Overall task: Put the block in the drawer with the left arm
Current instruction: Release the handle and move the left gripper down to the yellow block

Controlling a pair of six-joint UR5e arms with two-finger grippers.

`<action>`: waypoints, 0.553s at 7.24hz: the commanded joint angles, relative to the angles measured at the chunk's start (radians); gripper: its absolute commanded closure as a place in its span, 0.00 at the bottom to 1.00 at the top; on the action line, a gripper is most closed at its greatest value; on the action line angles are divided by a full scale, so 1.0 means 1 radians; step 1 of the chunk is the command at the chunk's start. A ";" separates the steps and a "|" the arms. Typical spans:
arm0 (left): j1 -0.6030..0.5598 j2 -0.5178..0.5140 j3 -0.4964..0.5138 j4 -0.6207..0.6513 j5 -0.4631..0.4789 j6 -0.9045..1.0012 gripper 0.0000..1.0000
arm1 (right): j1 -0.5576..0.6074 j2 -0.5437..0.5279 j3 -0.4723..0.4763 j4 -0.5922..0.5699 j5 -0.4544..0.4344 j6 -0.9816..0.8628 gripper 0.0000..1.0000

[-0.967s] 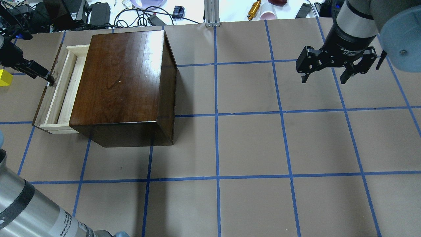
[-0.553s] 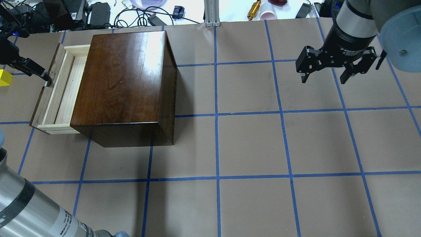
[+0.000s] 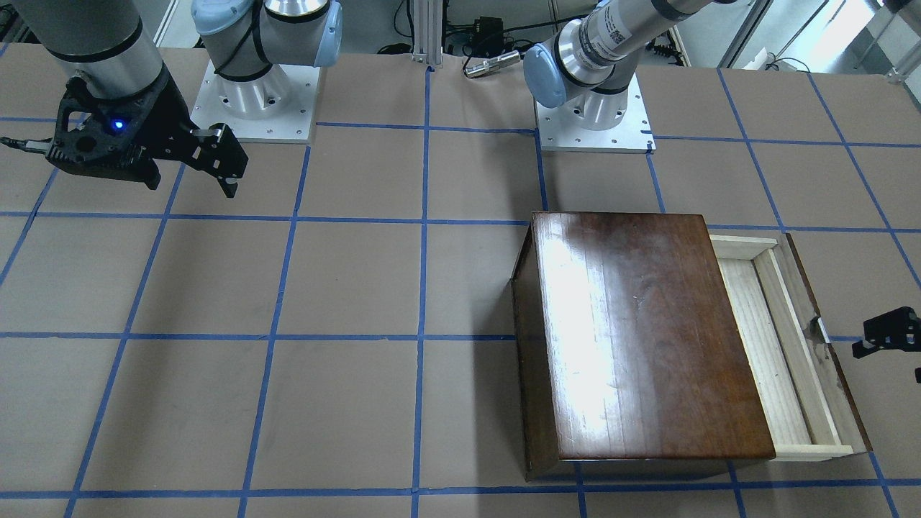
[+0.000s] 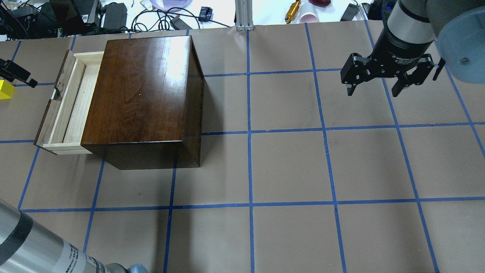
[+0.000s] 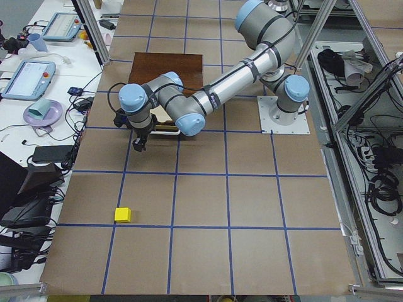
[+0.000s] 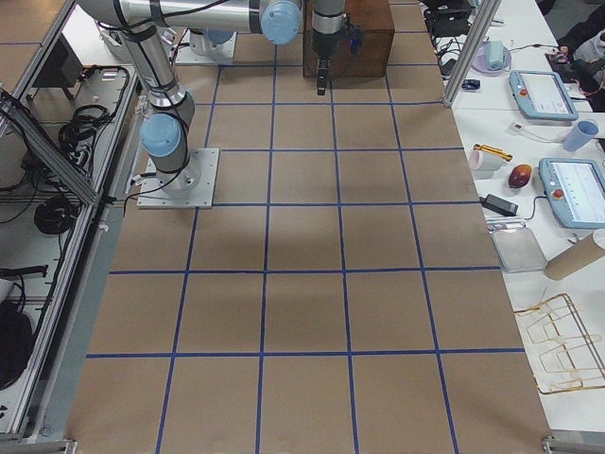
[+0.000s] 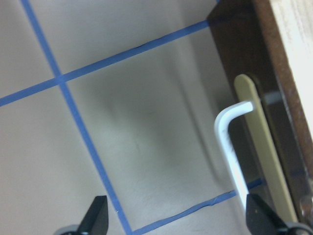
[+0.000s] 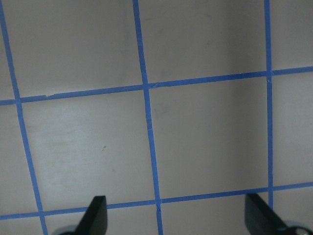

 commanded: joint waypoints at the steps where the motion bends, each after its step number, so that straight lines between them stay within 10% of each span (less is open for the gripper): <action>1: 0.065 -0.062 0.107 0.010 0.028 -0.004 0.00 | 0.000 0.000 0.001 0.000 0.000 0.000 0.00; 4: 0.096 -0.226 0.236 0.151 0.026 -0.023 0.00 | 0.000 0.000 0.000 0.000 0.000 0.000 0.00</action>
